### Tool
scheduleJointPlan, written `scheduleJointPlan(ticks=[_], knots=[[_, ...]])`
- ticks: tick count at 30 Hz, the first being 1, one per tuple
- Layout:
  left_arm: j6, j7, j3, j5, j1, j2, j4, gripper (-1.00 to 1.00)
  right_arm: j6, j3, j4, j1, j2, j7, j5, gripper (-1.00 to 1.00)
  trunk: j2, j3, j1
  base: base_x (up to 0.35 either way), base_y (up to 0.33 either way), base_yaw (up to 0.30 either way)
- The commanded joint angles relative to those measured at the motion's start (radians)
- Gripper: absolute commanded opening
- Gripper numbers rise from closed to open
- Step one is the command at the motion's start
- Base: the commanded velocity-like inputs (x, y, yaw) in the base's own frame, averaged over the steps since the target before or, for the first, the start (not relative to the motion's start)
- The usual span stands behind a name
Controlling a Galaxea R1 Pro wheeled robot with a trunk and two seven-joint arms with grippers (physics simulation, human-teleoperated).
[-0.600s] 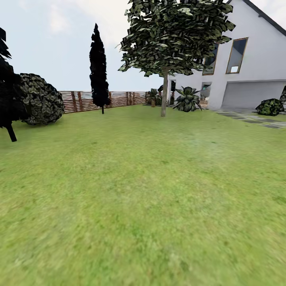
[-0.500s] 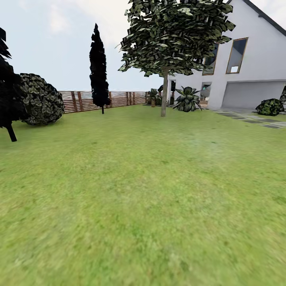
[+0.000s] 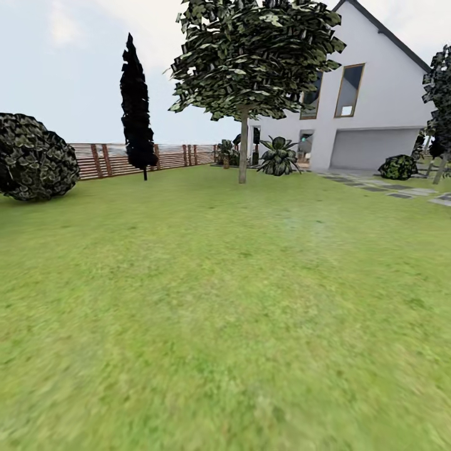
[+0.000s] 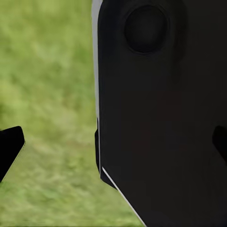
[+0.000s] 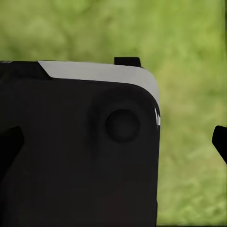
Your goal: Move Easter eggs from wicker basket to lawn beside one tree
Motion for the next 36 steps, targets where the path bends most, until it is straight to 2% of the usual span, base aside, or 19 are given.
scheduleJointPlan(ticks=[1,36], knots=[[0.0,0.0,0.0,0.0,0.0,0.0,0.0,1.0,-0.004,0.0,0.001,-0.001,0.0,0.0,0.0,1.0,0.0,-0.001,0.0,0.0,0.0,-0.293],[0.0,0.0,0.0,0.0,0.0,0.0,0.0,1.0,-0.005,0.002,0.001,-0.001,0.001,0.0,0.0,1.0,0.0,-0.001,0.0,0.0,0.0,-0.294]])
